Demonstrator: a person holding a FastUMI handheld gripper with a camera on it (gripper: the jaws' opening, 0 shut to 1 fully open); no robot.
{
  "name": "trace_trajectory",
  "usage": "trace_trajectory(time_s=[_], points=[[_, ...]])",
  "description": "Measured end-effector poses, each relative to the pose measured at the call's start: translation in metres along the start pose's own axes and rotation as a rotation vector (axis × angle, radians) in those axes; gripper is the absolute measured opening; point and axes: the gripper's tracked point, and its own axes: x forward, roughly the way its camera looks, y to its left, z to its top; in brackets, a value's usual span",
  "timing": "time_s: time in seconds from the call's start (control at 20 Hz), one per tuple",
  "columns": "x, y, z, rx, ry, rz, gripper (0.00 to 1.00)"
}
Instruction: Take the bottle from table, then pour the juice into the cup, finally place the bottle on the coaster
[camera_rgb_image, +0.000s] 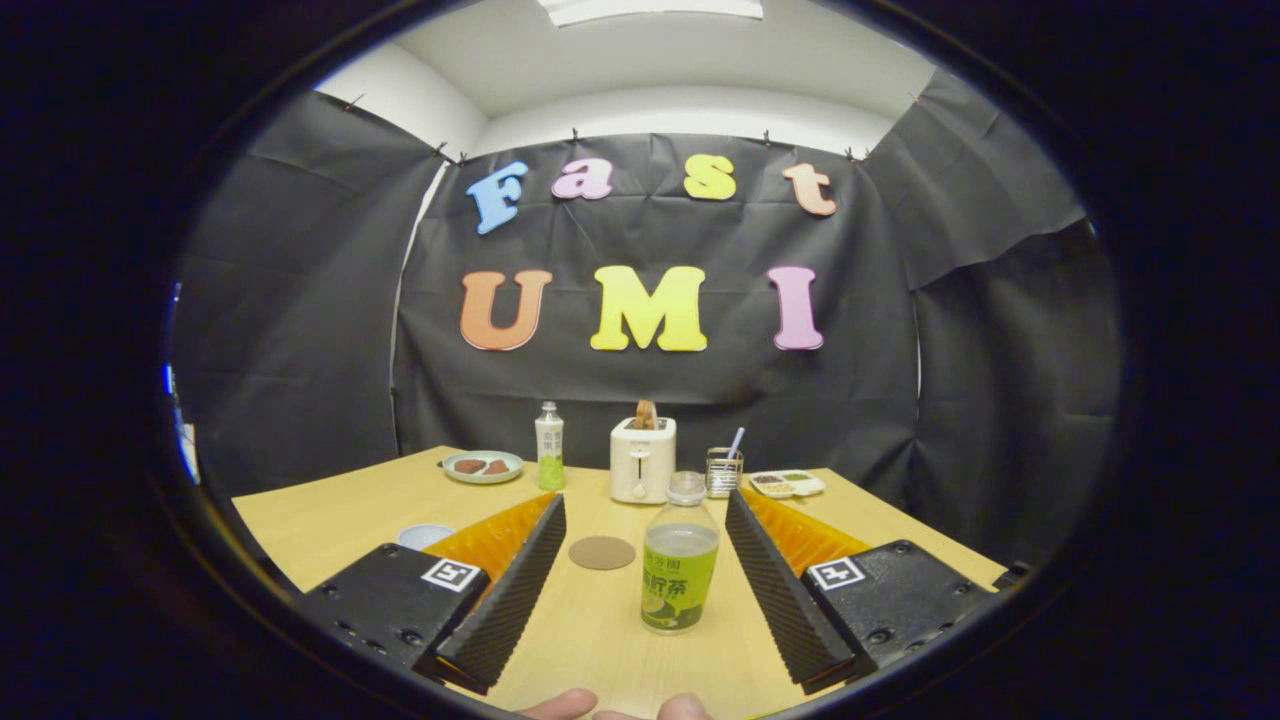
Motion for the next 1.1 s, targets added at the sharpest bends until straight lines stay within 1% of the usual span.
trace_trajectory(time_s=[0.15,0.25,0.4,0.6,0.75,1.0,1.1], points=[[0.022,-0.009,-0.026,-0.022,0.071,0.003,1.00],[0.033,-0.020,-0.037,0.004,0.103,0.009,1.00],[0.048,-0.025,-0.050,0.039,0.129,0.043,1.00],[0.068,-0.022,-0.064,0.010,0.163,0.087,1.00],[0.084,-0.023,-0.073,0.006,0.199,0.094,1.00],[0.101,-0.023,-0.086,0.036,0.246,0.103,1.00],[0.105,-0.024,-0.092,0.041,0.266,0.097,0.97]])
